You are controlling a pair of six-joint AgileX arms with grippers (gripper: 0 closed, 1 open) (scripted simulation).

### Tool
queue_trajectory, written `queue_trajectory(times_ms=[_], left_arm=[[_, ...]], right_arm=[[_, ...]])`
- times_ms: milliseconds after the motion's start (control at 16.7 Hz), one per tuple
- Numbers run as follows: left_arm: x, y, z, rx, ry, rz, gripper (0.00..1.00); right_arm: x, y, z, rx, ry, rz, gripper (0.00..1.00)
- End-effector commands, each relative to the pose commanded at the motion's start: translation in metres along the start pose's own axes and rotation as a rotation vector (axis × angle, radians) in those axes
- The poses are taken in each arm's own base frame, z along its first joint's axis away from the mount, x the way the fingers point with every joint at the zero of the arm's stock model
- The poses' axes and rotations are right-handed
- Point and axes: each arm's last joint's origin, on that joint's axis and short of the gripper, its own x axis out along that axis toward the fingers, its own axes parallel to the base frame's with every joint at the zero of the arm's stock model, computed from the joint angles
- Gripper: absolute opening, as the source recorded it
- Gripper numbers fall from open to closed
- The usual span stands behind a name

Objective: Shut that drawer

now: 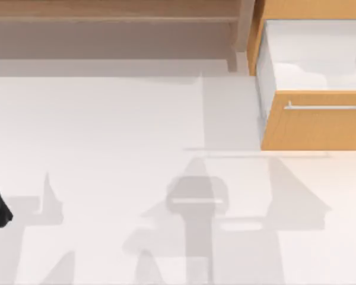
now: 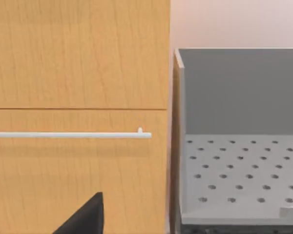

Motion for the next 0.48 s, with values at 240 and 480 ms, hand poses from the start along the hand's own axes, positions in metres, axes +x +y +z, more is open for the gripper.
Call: queue_trajectory(times_ms=[240, 480], left_arm=[[0.0, 0.0, 0.0, 0.0, 0.0, 0.0, 1.0], [0.0, 0.0, 0.0, 0.0, 0.0, 0.0, 1.0]], right_arm=[[0.0046, -0.0026, 0.0008, 0.0, -0.002, 0.001, 1.0], [0.0045, 0.0003, -0.0015, -0.009, -0.001, 0.008, 1.0]])
